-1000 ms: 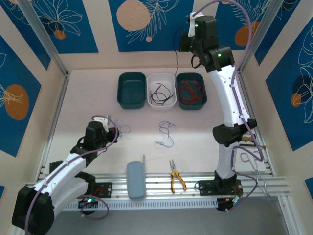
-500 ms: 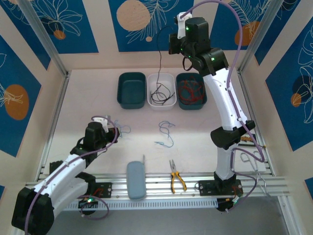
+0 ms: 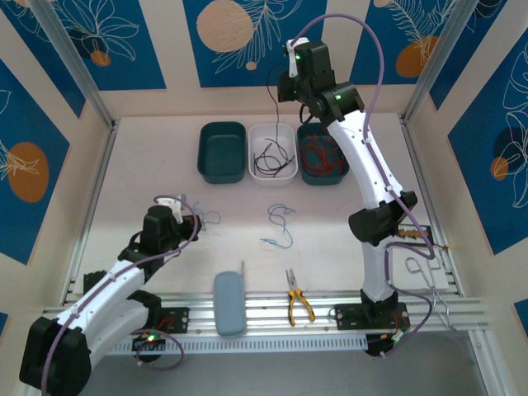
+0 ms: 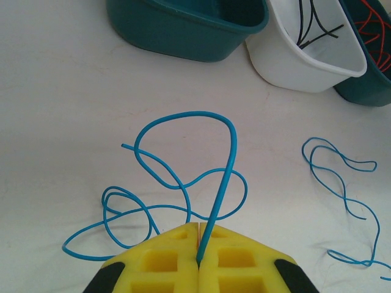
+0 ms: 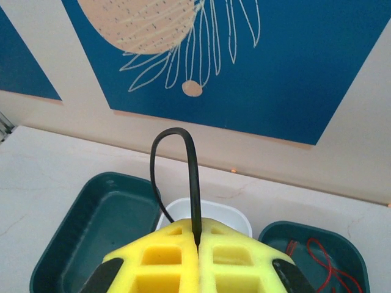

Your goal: Untangle the cables

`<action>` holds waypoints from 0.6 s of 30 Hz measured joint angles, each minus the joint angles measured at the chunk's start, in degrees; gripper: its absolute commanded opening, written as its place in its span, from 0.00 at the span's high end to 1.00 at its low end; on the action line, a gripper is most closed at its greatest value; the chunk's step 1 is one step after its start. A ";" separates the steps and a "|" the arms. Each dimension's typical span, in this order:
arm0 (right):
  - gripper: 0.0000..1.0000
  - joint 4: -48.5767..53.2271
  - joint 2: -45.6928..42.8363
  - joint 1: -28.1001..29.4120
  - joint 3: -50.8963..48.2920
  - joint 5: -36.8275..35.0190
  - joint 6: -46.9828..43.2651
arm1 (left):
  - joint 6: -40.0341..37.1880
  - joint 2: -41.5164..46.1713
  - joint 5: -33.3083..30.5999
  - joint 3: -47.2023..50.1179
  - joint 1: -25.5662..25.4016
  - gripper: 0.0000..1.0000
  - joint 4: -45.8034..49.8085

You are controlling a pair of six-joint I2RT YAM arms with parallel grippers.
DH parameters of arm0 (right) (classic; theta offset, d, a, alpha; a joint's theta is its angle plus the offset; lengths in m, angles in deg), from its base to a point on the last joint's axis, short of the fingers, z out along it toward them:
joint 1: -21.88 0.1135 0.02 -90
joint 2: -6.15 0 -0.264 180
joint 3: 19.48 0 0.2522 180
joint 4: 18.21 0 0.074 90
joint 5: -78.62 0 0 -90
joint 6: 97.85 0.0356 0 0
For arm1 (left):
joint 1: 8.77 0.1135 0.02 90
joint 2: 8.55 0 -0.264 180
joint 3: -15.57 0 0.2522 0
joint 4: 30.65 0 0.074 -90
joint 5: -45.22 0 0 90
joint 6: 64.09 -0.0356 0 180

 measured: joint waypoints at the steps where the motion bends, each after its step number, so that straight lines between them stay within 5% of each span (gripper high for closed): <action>1: 1.00 0.22 0.09 -0.11 0.00 -0.24 0.04 | 0.00 0.00 0.00 0.00 0.00 0.97 0.00; 18: 1.00 1.66 0.66 -2.23 -3.04 -6.56 0.15 | 0.00 0.00 0.00 0.00 0.00 0.97 0.04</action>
